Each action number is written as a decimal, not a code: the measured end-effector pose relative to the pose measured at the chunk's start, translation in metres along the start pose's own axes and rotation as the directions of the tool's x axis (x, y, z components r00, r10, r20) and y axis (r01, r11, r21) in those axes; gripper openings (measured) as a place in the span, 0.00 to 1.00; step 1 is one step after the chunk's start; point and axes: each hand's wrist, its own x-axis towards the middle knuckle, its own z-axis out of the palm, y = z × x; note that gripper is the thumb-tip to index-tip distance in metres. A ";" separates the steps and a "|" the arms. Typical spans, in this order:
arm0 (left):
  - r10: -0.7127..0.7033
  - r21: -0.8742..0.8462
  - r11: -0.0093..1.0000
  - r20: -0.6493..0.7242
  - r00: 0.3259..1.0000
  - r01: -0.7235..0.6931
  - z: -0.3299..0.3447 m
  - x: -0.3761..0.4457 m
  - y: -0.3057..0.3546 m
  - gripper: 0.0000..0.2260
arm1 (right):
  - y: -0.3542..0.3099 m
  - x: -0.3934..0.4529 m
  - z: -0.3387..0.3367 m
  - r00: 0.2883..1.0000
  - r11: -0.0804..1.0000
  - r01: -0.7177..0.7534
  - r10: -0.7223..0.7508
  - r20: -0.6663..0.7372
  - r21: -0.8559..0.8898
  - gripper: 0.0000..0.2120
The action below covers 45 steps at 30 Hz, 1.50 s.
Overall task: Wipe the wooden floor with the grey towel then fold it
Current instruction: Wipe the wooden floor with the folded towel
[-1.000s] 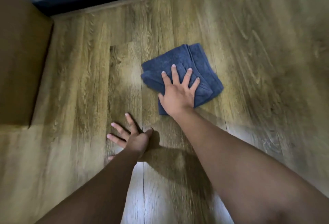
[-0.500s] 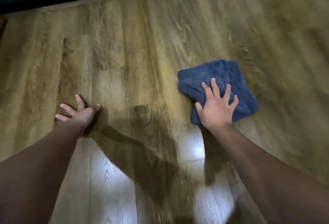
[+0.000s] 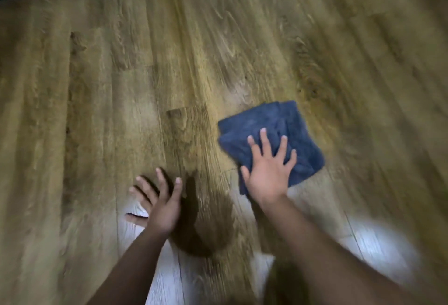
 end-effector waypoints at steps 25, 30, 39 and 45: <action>0.286 0.380 0.849 0.254 0.924 -0.367 0.125 -0.120 0.029 0.48 | 0.145 0.002 -0.018 0.976 0.975 -0.214 0.211 0.053 0.057 0.34; 0.232 0.442 0.830 0.280 0.931 -0.340 0.125 -0.121 0.032 0.50 | 0.128 -0.063 -0.008 0.983 0.985 -0.168 0.164 0.083 0.041 0.36; 0.317 0.474 0.776 0.280 0.906 -0.417 0.130 -0.136 0.051 0.50 | 0.089 -0.228 0.027 0.975 0.956 -0.221 0.217 0.041 0.192 0.52; 0.403 0.385 0.753 0.371 0.837 -0.533 0.127 -0.136 0.073 0.47 | 0.118 -0.206 0.022 0.965 0.956 -0.261 0.254 0.066 0.133 0.42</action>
